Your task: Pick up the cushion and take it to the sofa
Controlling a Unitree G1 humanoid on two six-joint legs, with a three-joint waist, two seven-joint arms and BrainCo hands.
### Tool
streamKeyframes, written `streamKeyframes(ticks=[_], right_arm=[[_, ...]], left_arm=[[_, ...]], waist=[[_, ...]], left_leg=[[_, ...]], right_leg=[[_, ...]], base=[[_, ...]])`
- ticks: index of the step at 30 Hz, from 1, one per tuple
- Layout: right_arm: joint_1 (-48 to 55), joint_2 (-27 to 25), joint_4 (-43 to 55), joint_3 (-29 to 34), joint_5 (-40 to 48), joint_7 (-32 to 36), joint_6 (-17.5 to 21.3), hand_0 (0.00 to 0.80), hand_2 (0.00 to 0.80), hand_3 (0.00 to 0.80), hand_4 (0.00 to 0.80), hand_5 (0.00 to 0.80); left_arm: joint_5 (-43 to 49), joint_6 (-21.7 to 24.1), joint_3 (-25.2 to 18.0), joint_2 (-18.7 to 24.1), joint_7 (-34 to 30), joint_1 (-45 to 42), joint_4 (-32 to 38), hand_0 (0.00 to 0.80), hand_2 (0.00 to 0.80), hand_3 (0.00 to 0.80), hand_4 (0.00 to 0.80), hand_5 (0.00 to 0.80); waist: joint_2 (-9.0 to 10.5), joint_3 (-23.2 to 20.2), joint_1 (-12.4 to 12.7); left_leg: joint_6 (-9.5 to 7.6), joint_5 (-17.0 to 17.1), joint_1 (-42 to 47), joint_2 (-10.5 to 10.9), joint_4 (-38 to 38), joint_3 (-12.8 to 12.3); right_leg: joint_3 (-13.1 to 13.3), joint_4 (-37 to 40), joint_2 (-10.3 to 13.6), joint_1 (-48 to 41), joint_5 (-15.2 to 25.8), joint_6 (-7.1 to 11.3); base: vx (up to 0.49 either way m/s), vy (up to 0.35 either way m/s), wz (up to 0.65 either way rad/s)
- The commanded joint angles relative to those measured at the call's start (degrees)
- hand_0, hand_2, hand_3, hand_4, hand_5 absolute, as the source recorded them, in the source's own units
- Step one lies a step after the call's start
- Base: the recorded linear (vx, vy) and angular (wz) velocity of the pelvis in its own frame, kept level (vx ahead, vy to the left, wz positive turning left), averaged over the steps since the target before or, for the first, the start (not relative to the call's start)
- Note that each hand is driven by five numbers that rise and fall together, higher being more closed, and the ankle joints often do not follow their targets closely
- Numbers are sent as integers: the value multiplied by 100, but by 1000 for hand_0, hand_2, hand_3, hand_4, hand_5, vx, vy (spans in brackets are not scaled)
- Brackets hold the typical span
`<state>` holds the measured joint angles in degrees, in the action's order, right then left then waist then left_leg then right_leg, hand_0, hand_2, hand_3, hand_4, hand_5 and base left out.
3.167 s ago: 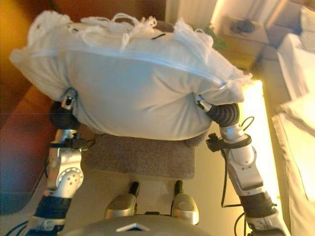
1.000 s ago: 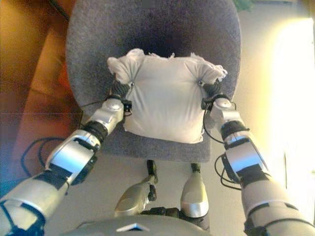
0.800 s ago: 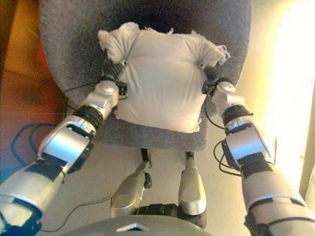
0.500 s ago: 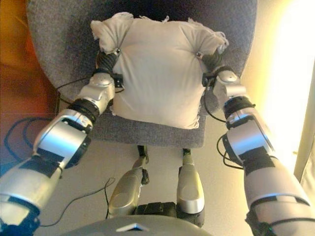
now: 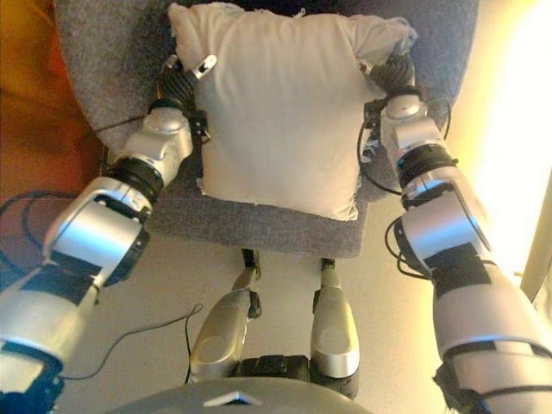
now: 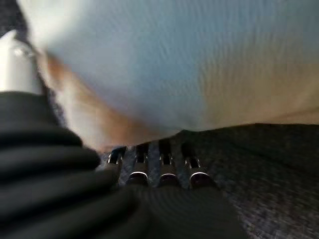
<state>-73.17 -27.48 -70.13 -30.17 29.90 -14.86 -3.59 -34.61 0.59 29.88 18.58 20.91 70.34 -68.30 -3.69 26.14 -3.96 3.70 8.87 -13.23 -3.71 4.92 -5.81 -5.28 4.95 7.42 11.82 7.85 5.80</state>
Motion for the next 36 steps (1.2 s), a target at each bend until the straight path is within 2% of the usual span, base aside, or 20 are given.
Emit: streamKeyframes(ticks=[1, 2, 4, 5, 8, 10, 13, 19, 24, 27, 30, 32, 34, 36], right_arm=[[-874, -1025, 214, -314, -209, -555, 587, 0, 0, 0, 0, 0], [-784, -1214, 395, -275, -292, -536, 755, 0, 0, 0, 0, 0], [-666, -1388, 714, -216, -455, -550, 889, 0, 0, 0, 0, 0], [-618, -1475, 901, -210, -494, -550, 926, 0, 0, 0, 0, 0], [-311, -2009, 1615, -110, -529, -712, 921, 0, 0, 0, 0, 0], [179, -2386, 2120, 242, -475, -992, 1065, 0, 0, 0, 0, 0], [1172, -2636, 2846, 1199, -751, -1491, 1110, 0, 0, 0, 0, 0], [2670, -2741, 4176, 2744, -1398, -1964, 944, 0, 0, 0, 0, 0], [4172, -2501, 5027, 3856, -1999, -1947, 843, 0, 0, 0, 0, 0], [5423, -2070, 5329, 4463, -2259, -1983, 760, 0, 0, 0, 0, 0], [6623, -1517, 5361, 4843, -2151, -1644, 535, 0, 0, 0, 0, 0], [7427, -988, 5074, 4908, -2395, -1502, 489, 0, 0, 0, 0, 0], [8108, -468, 4647, 4614, -2445, -1501, 313, 0, 0, 0, 0, 0], [8453, 76, 3974, 4194, -1723, -1527, 276, 0, 0, 0, 0, 0]], left_arm=[[242, 696, 320, 1024, 1019, 724, 884, 0, 0, 0, 0, 0], [-57, 812, 95, 1338, 1197, 606, 923, 0, 0, 0, 0, 0], [-399, 977, -207, 1639, 1128, 420, 934, 0, 0, 0, 0, 0], [-291, 998, -293, 1763, 1095, 336, 993, 0, 0, 0, 0, 0], [-329, 993, -539, 2237, 1076, -129, 1425, 0, 0, 0, 0, 0], [-534, 1141, -826, 2499, 1205, -676, 1813, 0, 0, 0, 0, 0], [-200, 1227, -1446, 2643, 1278, -1682, 2518, 0, 0, 0, 0, 0], [217, 1399, -2518, 2473, 1341, -3374, 3601, 0, 0, 0, 0, 0], [466, 1500, -3220, 2139, 1005, -4777, 4127, 0, 0, 0, 0, 0], [634, 1563, -3455, 1818, 969, -5682, 4256, 0, 0, 0, 0, 0], [802, 1494, -3630, 1493, 811, -6496, 4173, 0, 0, 0, 0, 0], [758, 1576, -3759, 1091, 595, -7087, 3968, 0, 0, 0, 0, 0], [809, 1487, -3703, 738, 453, -7635, 3745, 0, 0, 0, 0, 0], [976, 1174, -3684, 464, 309, -7963, 3343, 0, 0, 0, 0, 0]], waist=[[136, 128, 265], [140, 105, 293], [156, 78, 317], [159, 68, 322], [151, 31, 337], [144, 24, 335], [149, 5, 356], [158, -197, 455], [184, -574, 435], [253, -858, 385], [322, -1161, 328], [367, -1364, 279], [410, -1568, 253], [464, -1695, 265]], left_leg=[[339, -224, -80, -51, -133, 45], [341, -218, -132, -46, -171, 38], [351, -256, -193, -45, -265, 25], [349, -276, -222, -44, -306, 20], [354, -305, -290, -39, -372, 5], [351, -336, -299, -29, -402, -5], [323, -424, -288, -9, -468, 13], [281, -517, -67, 40, -440, 57], [280, -587, 354, 20, -332, 51], [284, -607, 626, -25, -304, 36], [258, -626, 912, -58, -293, 28], [217, -655, 1122, -79, -316, 6], [167, -697, 1353, -101, -322, -44], [133, -736, 1579, -106, -295, -78]], right_leg=[[-147, -658, 365, 633, -96, 283], [-193, -682, 387, 670, -97, 281], [-257, -728, 429, 698, -134, 273], [-283, -748, 443, 713, -150, 264], [-354, -775, 481, 752, -176, 246], [-387, -781, 498, 745, -197, 238], [-428, -798, 505, 701, -249, 224], [-579, -680, 491, 389, -300, 214], [-678, -525, 437, -108, -374, 191], [-666, -446, 360, -421, -395, 177], [-611, -402, 283, -716, -409, 151], [-552, -403, 232, -913, -415, 129], [-490, -398, 177, -1116, -431, 97], [-444, -359, 128, -1346, -445, 65]], base=[[-59, -20, 3], [-61, -39, 3], [-14, -55, 5], [-2, -39, 7], [-1, -11, 7], [-2, 1, 2], [0, -44, 7], [-4, -54, 6], [67, -9, 11], [108, -17, 10], [138, -2, 1], [186, 11, -5], [183, 0, -11], [147, -24, -14]])
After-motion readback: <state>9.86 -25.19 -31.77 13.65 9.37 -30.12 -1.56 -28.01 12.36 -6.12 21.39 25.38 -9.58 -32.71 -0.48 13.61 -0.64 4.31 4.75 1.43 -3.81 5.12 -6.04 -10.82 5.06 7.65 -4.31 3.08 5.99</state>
